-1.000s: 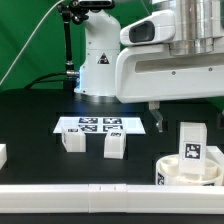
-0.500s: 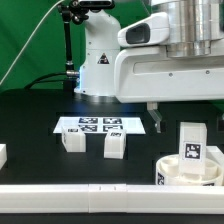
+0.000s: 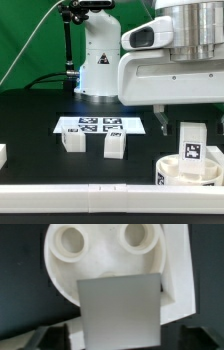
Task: Assemble stool
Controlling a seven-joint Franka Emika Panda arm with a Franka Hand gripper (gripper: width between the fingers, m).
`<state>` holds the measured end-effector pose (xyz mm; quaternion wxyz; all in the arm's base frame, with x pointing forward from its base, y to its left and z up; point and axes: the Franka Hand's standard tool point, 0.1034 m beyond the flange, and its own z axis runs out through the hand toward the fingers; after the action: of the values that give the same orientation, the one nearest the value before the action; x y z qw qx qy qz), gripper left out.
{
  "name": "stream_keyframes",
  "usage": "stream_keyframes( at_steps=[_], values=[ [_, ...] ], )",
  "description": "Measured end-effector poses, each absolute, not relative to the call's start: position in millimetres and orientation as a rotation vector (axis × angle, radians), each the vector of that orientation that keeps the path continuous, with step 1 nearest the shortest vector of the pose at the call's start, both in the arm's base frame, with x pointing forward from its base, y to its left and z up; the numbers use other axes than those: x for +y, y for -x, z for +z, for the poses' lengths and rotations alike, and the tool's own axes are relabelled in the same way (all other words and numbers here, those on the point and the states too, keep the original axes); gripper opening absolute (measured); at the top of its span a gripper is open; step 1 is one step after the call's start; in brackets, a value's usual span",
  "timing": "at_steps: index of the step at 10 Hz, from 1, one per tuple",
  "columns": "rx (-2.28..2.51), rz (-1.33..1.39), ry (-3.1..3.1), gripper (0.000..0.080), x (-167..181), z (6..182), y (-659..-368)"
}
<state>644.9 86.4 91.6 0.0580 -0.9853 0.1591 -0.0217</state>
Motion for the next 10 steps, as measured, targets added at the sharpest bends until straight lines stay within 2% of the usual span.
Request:
stream_keyframes(
  at_steps=[1,6,10],
  values=[
    [0.427,-0.068,2.996,0.0346,84.8,91.0,-645.0],
    [0.416,-0.069,2.996,0.0334,83.2,90.8,-645.1],
    [0.956,-0.067,2.834,0.0335,85.1,89.7,-646.7]
  ],
)
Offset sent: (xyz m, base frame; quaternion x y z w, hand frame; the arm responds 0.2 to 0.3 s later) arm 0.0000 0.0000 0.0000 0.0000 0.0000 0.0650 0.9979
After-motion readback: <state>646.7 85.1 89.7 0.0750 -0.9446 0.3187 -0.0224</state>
